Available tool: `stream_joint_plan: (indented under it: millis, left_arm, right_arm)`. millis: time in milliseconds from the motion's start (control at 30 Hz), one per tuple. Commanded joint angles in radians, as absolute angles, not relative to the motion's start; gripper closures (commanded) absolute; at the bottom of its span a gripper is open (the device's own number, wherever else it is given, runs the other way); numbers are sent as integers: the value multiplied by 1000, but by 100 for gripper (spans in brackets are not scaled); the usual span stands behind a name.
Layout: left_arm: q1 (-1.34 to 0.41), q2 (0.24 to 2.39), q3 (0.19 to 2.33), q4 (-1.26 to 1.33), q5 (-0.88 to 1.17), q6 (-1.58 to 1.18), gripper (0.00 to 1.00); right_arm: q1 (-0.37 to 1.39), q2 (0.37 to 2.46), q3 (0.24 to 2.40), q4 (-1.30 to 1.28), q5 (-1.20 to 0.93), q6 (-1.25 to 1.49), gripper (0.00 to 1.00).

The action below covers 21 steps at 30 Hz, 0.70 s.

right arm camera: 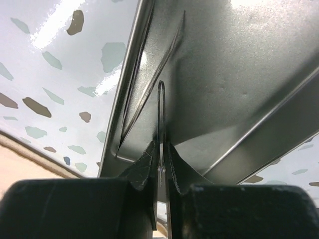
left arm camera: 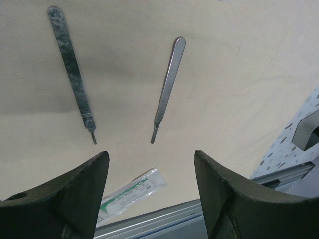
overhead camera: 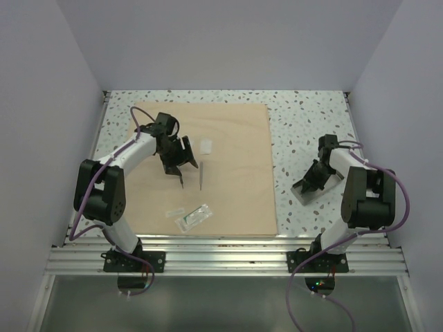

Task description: Prepare the surgical pack

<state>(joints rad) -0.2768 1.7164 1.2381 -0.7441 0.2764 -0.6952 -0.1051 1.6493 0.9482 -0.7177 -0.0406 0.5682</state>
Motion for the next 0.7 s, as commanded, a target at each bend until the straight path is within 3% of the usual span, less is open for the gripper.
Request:
stream_joint_plan:
  millis: [0, 667]
  left_arm:
    - [-270, 1684, 1224, -721, 288, -695, 27]
    - [-272, 1694, 1232, -730, 293, -661, 28]
  right_arm:
    - [-110, 1628, 973, -730, -9, 630, 100]
    - [-133, 1546, 900, -655, -35, 880, 98]
